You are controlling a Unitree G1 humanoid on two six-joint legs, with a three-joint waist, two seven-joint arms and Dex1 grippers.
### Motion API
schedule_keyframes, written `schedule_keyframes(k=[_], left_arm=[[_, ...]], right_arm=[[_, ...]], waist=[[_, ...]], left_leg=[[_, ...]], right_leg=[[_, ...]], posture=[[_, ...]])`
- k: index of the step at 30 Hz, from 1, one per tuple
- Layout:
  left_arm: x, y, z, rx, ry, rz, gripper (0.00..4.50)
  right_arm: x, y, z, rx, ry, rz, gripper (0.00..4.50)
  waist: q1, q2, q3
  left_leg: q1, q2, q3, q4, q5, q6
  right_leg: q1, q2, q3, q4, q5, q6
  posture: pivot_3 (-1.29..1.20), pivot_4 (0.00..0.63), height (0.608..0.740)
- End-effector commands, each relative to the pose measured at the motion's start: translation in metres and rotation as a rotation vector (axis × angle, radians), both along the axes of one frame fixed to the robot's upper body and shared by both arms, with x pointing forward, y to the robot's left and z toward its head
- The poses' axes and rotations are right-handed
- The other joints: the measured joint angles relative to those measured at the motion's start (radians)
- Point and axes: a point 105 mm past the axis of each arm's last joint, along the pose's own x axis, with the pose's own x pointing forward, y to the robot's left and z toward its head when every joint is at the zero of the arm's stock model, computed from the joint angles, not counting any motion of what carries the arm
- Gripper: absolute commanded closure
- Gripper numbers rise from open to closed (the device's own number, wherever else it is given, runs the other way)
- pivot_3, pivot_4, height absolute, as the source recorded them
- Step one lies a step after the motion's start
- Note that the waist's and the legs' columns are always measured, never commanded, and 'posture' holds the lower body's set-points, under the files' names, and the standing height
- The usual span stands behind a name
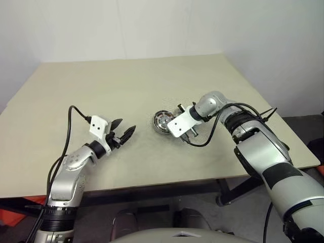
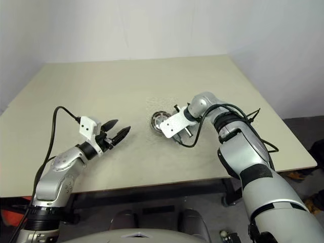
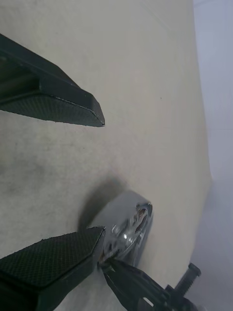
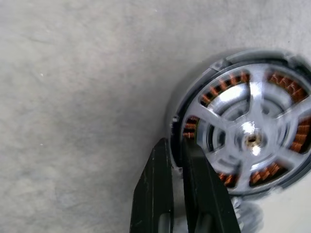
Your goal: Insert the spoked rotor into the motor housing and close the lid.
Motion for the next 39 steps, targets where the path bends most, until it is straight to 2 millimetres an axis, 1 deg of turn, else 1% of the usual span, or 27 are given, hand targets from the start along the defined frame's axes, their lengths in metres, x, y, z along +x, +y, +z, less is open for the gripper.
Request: schedule_keyframes(k=[1, 2, 5, 8, 12, 16, 19, 24, 27, 31, 36, 38, 39], left_arm=[[0.001, 0.001, 0.015, 0.006, -0.064, 0.002, 1.04], [0.001, 0.001, 0.015, 0.005, -0.064, 0.002, 1.04], [0.001, 0.000, 0.014, 0.005, -0.063, 0.001, 1.04], [0.001, 0.000, 0.014, 0.005, -0.062, 0.002, 1.04], [0.001, 0.001, 0.014, 0.004, -0.060, 0.004, 1.04], [0.002, 0.001, 0.013, 0.003, -0.058, 0.005, 1.04], [0.002, 0.000, 0.013, 0.002, -0.059, 0.006, 1.04], [0.000, 0.004, 0.014, 0.004, -0.063, 0.019, 1.04], [-0.001, 0.006, 0.014, 0.007, -0.064, 0.028, 1.04], [-0.001, 0.008, 0.015, 0.009, -0.066, 0.033, 1.04], [-0.003, 0.010, 0.015, 0.011, -0.068, 0.040, 1.04], [-0.003, 0.010, 0.015, 0.012, -0.068, 0.041, 1.04], [-0.003, 0.010, 0.015, 0.012, -0.068, 0.041, 1.04]], right_arm=[[0.002, 0.002, 0.005, 0.021, -0.009, -0.009, 4.37], [0.003, 0.003, 0.005, 0.030, -0.010, -0.016, 4.44], [0.004, 0.005, 0.009, 0.063, -0.001, -0.035, 4.44], [0.002, 0.011, 0.015, 0.135, 0.077, -0.071, 4.44], [0.001, 0.033, 0.037, 0.314, 0.245, -0.172, 4.44], [-0.001, 0.040, 0.045, 0.350, 0.334, -0.235, 4.44], [-0.008, 0.042, 0.045, 0.344, 0.379, -0.244, 4.44], [-0.012, 0.044, 0.030, 0.330, 0.403, -0.304, 4.44], [-0.015, 0.050, 0.026, 0.340, 0.447, -0.342, 4.44], [-0.014, 0.056, 0.017, 0.350, 0.484, -0.420, 4.44], [-0.018, 0.062, 0.021, 0.359, 0.520, -0.418, 4.44], [-0.019, 0.063, 0.022, 0.356, 0.519, -0.402, 3.79], [-0.018, 0.064, 0.023, 0.364, 0.506, -0.401, 3.60]], waist=[[0.001, 0.000, 0.000], [0.001, 0.000, 0.000], [0.000, 0.000, 0.000], [0.000, 0.000, 0.000], [-0.002, 0.000, 0.000], [0.005, 0.001, 0.001], [0.015, 0.001, 0.000], [0.031, 0.001, 0.001], [0.030, 0.001, 0.001], [0.029, 0.001, 0.000], [0.029, 0.001, 0.000], [0.029, 0.001, 0.000], [0.029, 0.001, 0.000]], left_leg=[[0.000, 0.000, 0.000, 0.000, 0.000, 0.000], [0.000, 0.000, 0.000, 0.000, 0.000, 0.000], [0.000, 0.000, 0.000, 0.000, 0.000, 0.000], [0.000, 0.000, 0.000, 0.000, 0.000, 0.000], [-0.001, 0.003, 0.000, 0.000, 0.000, 0.000], [-0.004, 0.006, 0.000, 0.000, 0.000, 0.000], [-0.008, 0.006, 0.000, 0.001, 0.000, 0.000], [-0.008, 0.006, 0.000, 0.001, 0.000, 0.000], [-0.008, 0.005, 0.000, 0.001, 0.000, 0.000], [-0.007, 0.006, 0.000, 0.001, 0.001, -0.001], [-0.007, 0.006, 0.000, 0.001, 0.001, -0.001], [-0.007, 0.006, 0.000, 0.001, 0.001, -0.001], [-0.007, 0.006, 0.000, 0.001, 0.001, -0.001]], right_leg=[[0.000, 0.000, 0.000, 0.000, 0.000, 0.000], [0.000, 0.000, 0.000, 0.000, 0.000, 0.000], [0.000, 0.000, 0.000, 0.000, 0.000, 0.000], [0.000, 0.000, 0.000, 0.000, 0.000, 0.000], [-0.001, 0.001, 0.000, 0.000, 0.000, 0.000], [-0.007, 0.002, 0.000, 0.001, 0.001, -0.001], [-0.010, 0.002, -0.001, 0.000, 0.001, -0.001], [-0.010, 0.001, -0.001, -0.001, 0.001, -0.001], [-0.011, 0.001, -0.001, 0.000, 0.001, -0.001], [-0.011, 0.002, -0.001, 0.001, 0.001, -0.001], [-0.011, 0.001, -0.001, 0.000, 0.001, -0.001], [-0.011, 0.001, -0.001, 0.000, 0.001, -0.001], [-0.011, 0.001, -0.001, 0.000, 0.001, -0.001]], posture=[[0.00, 0.000, 0.740], [0.00, 0.000, 0.740], [0.00, 0.000, 0.740], [0.00, 0.000, 0.740], [0.00, 0.000, 0.740], [0.00, 0.000, 0.740], [0.00, 0.000, 0.740], [0.00, 0.000, 0.740], [0.00, 0.000, 0.740], [0.00, 0.000, 0.740], [0.00, 0.000, 0.740], [0.00, 0.000, 0.740], [0.00, 0.000, 0.740]])
